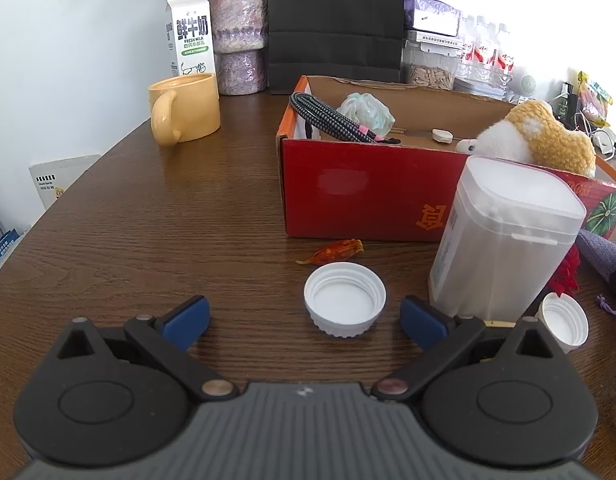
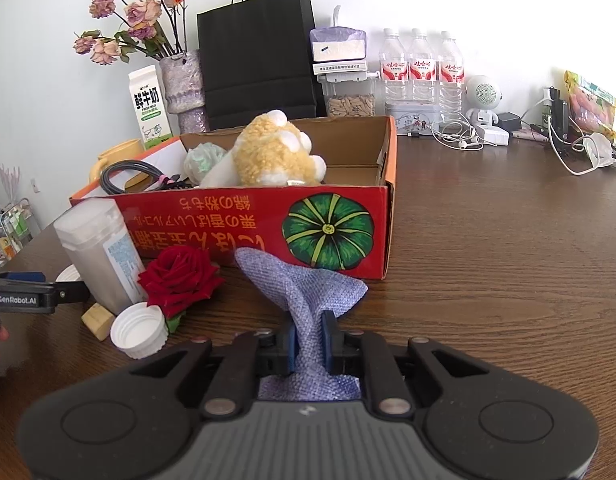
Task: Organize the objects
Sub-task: 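Grasp the large white bottle cap with the left gripper while the right gripper holds the pouch, then carry the purple pouch and white cap into the box and open both grippers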
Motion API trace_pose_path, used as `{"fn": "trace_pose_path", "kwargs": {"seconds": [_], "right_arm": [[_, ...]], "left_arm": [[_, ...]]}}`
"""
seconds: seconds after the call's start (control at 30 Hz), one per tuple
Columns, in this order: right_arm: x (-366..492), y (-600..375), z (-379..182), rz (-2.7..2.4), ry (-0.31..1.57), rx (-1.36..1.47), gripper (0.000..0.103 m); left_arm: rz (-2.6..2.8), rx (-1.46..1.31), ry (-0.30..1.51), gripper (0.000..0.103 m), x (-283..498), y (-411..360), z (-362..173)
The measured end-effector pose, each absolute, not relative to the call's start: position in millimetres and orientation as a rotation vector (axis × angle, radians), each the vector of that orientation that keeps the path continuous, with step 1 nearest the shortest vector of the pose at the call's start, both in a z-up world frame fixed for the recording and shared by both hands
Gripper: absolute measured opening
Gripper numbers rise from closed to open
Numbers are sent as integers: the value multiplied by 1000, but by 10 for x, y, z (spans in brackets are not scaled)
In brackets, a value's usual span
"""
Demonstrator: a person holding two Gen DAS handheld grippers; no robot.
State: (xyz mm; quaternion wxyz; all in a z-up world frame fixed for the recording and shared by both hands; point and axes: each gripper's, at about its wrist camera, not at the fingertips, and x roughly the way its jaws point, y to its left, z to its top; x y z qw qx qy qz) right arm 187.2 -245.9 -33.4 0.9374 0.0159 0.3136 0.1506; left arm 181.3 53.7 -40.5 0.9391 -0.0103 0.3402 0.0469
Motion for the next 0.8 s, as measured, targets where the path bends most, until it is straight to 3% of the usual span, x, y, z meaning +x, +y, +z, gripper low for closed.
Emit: {"fn": "trace_pose_path", "kwargs": {"seconds": [0.07, 0.17, 0.27, 0.3, 0.8], "right_arm": [[1874, -2461, -335, 309, 641, 36, 12], [1872, -2467, -337, 312, 642, 44, 12], [1874, -2471, -337, 313, 642, 45, 12], [1873, -2470, -337, 312, 642, 45, 12], [1865, -2467, -329, 321, 635, 47, 12]], "left_arm": [[89, -21, 691, 100, 1811, 537, -400], [67, -14, 670, 84, 1780, 512, -385], [25, -1, 651, 61, 1746, 459, -374], [11, 0, 644, 43, 1734, 443, -369], [20, -32, 634, 41, 1696, 412, -355]]}}
